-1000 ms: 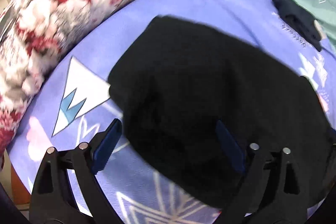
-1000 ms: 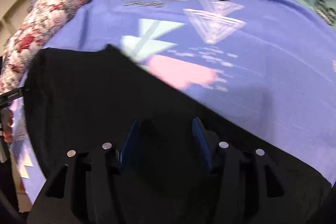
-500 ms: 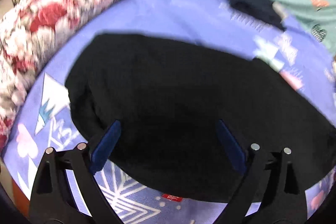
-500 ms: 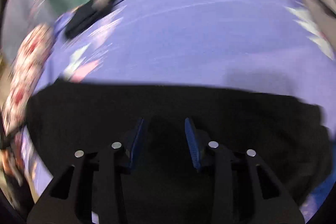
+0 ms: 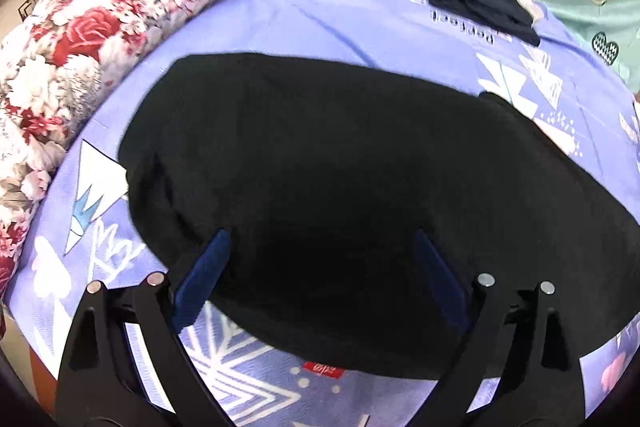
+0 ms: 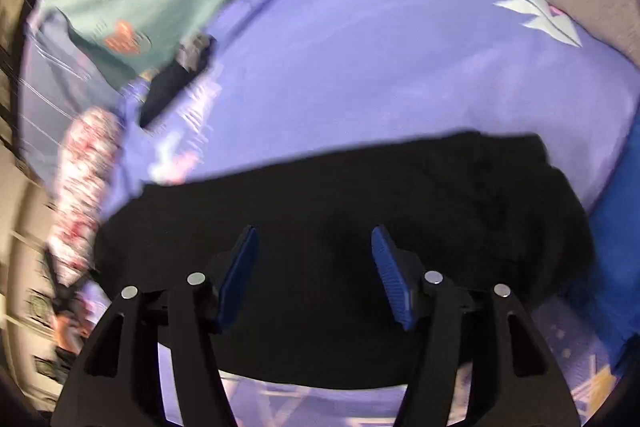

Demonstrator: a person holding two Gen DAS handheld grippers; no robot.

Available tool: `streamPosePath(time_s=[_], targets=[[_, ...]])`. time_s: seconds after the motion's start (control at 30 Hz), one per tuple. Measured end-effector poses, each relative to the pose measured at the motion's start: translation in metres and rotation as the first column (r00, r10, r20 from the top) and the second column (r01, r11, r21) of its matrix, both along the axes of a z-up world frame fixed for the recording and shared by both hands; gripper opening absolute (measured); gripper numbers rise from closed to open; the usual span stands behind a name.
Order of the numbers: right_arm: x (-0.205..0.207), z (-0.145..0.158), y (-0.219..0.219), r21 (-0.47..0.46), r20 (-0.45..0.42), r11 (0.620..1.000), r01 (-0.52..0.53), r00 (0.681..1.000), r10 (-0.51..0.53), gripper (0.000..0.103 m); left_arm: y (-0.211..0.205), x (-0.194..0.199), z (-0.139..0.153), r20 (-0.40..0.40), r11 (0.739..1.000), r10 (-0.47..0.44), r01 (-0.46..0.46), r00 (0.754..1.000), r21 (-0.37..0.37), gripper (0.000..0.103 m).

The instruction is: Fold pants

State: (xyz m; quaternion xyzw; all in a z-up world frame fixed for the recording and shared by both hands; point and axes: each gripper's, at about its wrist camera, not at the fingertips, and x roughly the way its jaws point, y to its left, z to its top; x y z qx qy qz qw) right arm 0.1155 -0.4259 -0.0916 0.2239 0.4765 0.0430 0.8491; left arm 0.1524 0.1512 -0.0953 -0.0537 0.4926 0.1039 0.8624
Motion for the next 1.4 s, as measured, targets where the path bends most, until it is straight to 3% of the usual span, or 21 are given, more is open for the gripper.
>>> streamPosePath(time_s=[0.07,0.1,0.17,0.3,0.43,0.67,0.9,1.0,1.23,1.3,1.4], targets=[[-0.001,-0.005,-0.021,-0.043,-0.012,0.994,0.105,0.994,-0.106,0.058,0.003,0.009,-0.009,-0.030,1.000,0.018,-0.018,0.999,0.006,0.093],[-0.005,-0.004,-0.031,-0.007,-0.001,0.989,0.145,0.989,-0.145,0.055,0.004,0.009,-0.011,-0.032,0.999,0.023,-0.022,0.999,0.026,0.093],[-0.015,0.004,-0.035,0.021,-0.005,0.981,0.192,0.981,-0.192,0.059,0.005,0.007,-0.007,-0.026,0.999,0.023,-0.022,0.999,0.040,0.093],[-0.046,0.035,-0.018,-0.029,0.105,0.986,0.167,0.981,-0.163,0.073,0.001,-0.007,0.021,0.061,1.000,-0.016,0.015,0.998,0.027,0.093],[-0.070,0.025,-0.023,0.046,0.006,0.980,0.192,0.981,-0.192,0.075,-0.017,-0.013,0.035,0.103,0.996,-0.086,0.089,0.991,-0.019,0.094],[-0.081,-0.004,-0.038,0.060,-0.062,0.974,0.219,0.975,-0.216,0.074,-0.049,-0.007,0.007,0.029,0.983,-0.171,0.173,0.985,-0.060,0.094],[-0.056,-0.014,-0.041,0.068,-0.006,0.971,0.231,0.973,-0.231,0.074,-0.053,-0.004,-0.014,-0.018,0.983,-0.179,0.179,0.984,-0.043,0.094],[-0.047,-0.021,-0.055,0.137,-0.015,0.953,0.271,0.962,-0.272,0.060,-0.054,0.000,-0.016,-0.034,0.984,-0.175,0.174,0.984,-0.036,0.095],[-0.036,-0.023,-0.055,0.097,-0.018,0.950,0.298,0.955,-0.297,0.038,-0.056,0.003,-0.018,-0.046,0.988,-0.155,0.154,0.987,-0.022,0.098],[-0.035,-0.024,-0.054,0.125,-0.021,0.953,0.277,0.961,-0.276,0.024,-0.055,0.003,-0.017,-0.042,0.989,-0.144,0.143,0.989,-0.031,0.098],[-0.037,-0.020,-0.050,0.148,0.011,0.956,0.253,0.966,-0.257,0.024,-0.051,0.002,-0.014,-0.032,0.989,-0.140,0.138,0.990,-0.058,0.098]])
